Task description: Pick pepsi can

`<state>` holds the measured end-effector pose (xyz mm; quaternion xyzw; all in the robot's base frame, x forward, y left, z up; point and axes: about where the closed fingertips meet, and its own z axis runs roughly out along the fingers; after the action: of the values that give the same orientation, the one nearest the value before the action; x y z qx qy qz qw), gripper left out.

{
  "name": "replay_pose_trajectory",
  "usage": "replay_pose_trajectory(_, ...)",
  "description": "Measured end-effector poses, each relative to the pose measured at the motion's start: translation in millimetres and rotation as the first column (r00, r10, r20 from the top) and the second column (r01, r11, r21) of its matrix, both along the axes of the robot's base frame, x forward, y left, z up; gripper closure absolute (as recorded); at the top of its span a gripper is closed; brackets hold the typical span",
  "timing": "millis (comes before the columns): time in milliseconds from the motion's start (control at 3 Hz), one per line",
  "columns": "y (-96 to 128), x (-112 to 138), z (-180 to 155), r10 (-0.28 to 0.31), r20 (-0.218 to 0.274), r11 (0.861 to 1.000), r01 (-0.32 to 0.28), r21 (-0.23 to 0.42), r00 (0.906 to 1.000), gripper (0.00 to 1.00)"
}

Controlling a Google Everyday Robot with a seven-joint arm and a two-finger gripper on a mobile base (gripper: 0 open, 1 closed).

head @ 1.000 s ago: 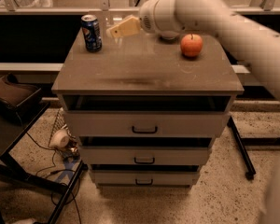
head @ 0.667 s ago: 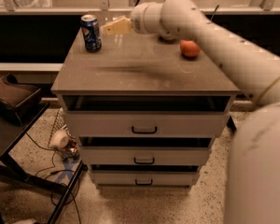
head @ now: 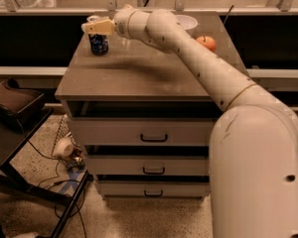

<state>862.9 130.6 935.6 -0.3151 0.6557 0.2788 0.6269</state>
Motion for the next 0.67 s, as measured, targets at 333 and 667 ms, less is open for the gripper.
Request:
replay_pose_trajectory(333,34,-14,-3,0.068,-0.015,0.998,-0.068,0.012,0.9976,0.00)
replay_pose_trajectory(667,69,-24,-30,0.117,-0.094,0.993,-0.119,-0.024,0.9887,0.22)
